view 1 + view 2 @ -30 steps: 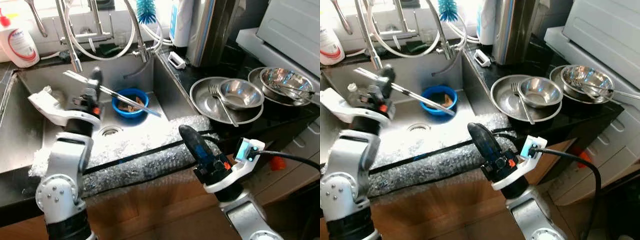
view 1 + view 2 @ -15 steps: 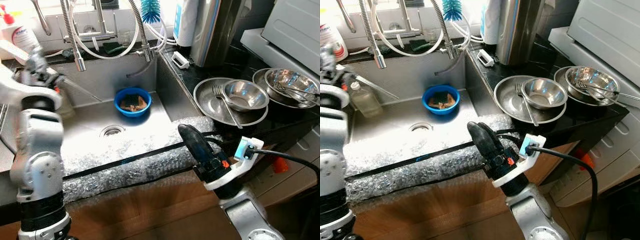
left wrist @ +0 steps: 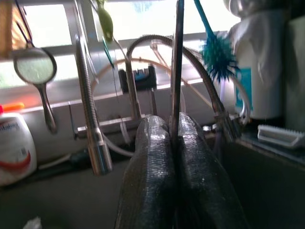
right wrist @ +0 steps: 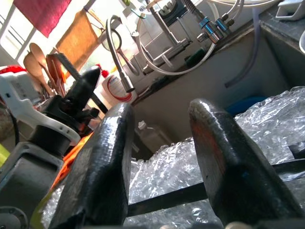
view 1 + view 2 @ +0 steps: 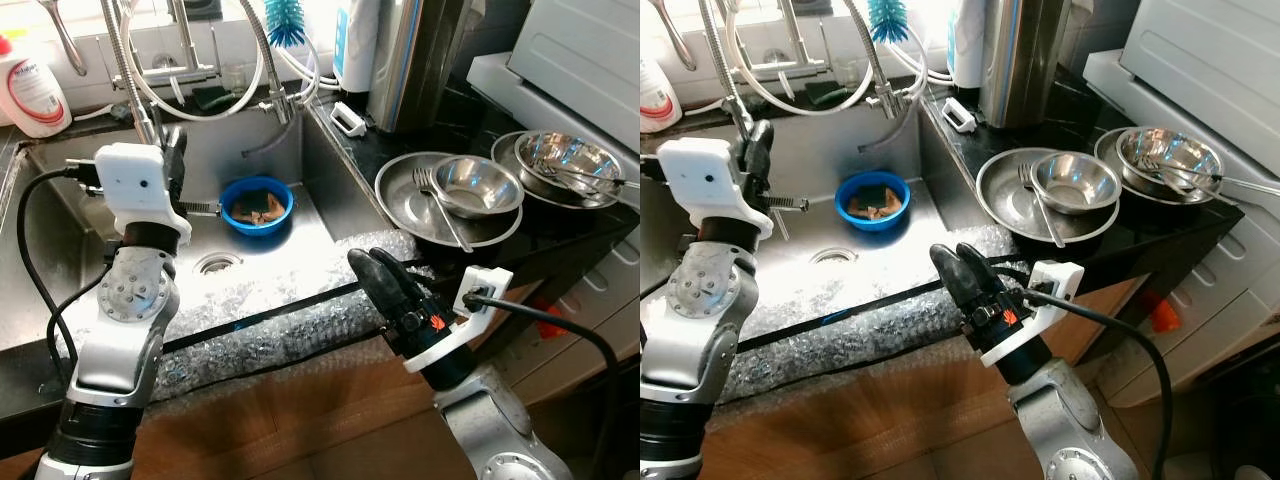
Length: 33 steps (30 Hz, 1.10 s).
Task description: Kitchen organization
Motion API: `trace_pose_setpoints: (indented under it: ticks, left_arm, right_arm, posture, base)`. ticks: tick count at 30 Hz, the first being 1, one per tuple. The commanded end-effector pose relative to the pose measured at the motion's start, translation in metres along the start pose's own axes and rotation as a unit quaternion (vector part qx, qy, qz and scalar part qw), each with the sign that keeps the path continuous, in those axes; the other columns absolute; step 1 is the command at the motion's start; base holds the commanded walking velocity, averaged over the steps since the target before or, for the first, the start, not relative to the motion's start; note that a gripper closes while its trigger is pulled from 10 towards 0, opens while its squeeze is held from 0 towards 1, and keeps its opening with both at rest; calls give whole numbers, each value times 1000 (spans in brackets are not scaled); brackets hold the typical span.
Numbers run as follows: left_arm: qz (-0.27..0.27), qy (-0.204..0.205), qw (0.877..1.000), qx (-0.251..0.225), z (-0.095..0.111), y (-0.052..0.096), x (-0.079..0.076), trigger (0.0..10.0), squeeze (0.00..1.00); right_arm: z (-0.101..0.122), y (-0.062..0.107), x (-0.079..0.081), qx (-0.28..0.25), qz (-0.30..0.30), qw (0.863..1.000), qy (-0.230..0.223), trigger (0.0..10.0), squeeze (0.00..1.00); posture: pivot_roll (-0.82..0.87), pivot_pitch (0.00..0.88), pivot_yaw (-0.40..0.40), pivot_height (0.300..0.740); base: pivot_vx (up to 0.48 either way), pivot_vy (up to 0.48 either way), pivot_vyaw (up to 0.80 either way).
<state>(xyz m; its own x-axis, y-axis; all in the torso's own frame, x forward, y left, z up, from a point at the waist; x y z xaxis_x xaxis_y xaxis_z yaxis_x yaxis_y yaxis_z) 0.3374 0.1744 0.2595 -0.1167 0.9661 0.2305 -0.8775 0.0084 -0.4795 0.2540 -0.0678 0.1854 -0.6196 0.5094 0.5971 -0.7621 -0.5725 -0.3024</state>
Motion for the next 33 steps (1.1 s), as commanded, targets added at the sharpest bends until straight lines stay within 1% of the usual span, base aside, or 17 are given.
trace_pose_setpoints:
  ticks: [1, 3, 4, 5, 8, 9, 11, 12, 13, 14, 21, 30, 31, 33]
  left_arm:
    - [-4, -19, 999, 37, -19, 6, -1, 10000, 0]
    - [-4, -12, 999, 42, -23, 7, -1, 10000, 0]
    - [-2, -18, 998, 67, -34, 9, 1, 10000, 0]
    - [1, -11, 997, 79, -41, 11, 2, 10000, 0]
    - [5, -4, 996, 88, -44, 12, 4, 10000, 0]
    - [25, 11, 995, 100, -48, 13, 9, 10000, 0]
    - [35, 18, 994, 106, -51, 13, 13, 10000, 0]
    - [44, 24, 992, 113, -53, 13, 16, 10000, 251]
    - [44, 24, 992, 113, -53, 13, 16, 10000, 251]
    - [53, 32, 991, 121, -56, 13, 19, 10000, 1000]
    - [51, 37, 990, 124, -56, 13, 18, 10000, 1000]
    - [52, 50, 991, 116, -52, 12, 16, 10000, 1000]
    - [51, 49, 991, 113, -51, 11, 17, 10000, 1000]
    - [52, 50, 991, 109, -49, 10, 18, 10000, 1000]
  right_arm:
    - [0, 0, -1, 2, -11, 1000, 20, 10000, 0]
    - [0, -1, -6, 5, -31, 998, 54, 10000, 0]
    - [-1, -2, -19, 10, -74, 990, 117, 10000, 0]
    - [2, -1, -28, 4, -107, 982, 153, 10000, 0]
    - [6, 0, -33, -4, -125, 976, 178, 10000, 0]
    - [9, 1, -35, -8, -131, 973, 188, 10000, 0]
    - [9, 1, -35, -8, -130, 974, 187, 10000, 0]
    - [8, 0, -35, -5, -130, 972, 196, 10000, 0]
    - [8, 0, -35, -5, -130, 972, 196, 10000, 0]
    - [6, -1, -35, -4, -131, 970, 204, 10000, 0]
    - [3, -1, -36, -1, -135, 965, 224, 10000, 0]
    - [5, -1, -36, -5, -141, 959, 247, 10000, 0]
    - [5, -1, -38, -4, -147, 955, 259, 10000, 0]
    - [6, 0, -40, -5, -153, 952, 264, 10000, 0]
  posture:
    - [-13, 107, 9, 740]
    - [-17, 110, 9, 740]
    - [-15, 113, 9, 740]
    - [-13, 113, 9, 740]
    - [-13, 116, 11, 740]
    - [-10, 120, 7, 740]
    - [-12, 120, 6, 740]
    - [-12, 122, 6, 740]
    - [-12, 122, 6, 740]
    - [-10, 123, 6, 740]
    - [-12, 125, 5, 740]
    - [-14, 127, 6, 740]
    - [-13, 127, 4, 740]
    - [-13, 128, 6, 740]
  base:
    - [0, 0, 0]
    - [0, 0, 0]
    - [0, 0, 0]
    - [0, 0, 0]
    - [0, 0, 0]
    - [0, 0, 0]
    - [0, 0, 0]
    - [0, 0, 0]
    - [0, 0, 0]
    - [0, 0, 0]
    - [0, 0, 0]
    - [0, 0, 0]
    - [0, 0, 0]
    - [0, 0, 0]
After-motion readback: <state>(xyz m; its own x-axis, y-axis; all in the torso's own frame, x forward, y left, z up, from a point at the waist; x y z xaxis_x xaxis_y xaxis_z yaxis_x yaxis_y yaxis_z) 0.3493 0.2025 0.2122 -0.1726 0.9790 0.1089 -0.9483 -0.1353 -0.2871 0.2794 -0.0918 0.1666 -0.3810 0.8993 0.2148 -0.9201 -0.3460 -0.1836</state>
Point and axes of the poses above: a point about 5 cm out from each wrist's last joint towards the gripper, its own y axis pointing back from the gripper into the wrist, its own z axis along the axis of the wrist's last joint, x = y × z, the point moved 4 cm from there along -y, pointing out of the wrist towards the gripper, and after that the axes turned 6 degrees about -y, right-handed, at the moved point
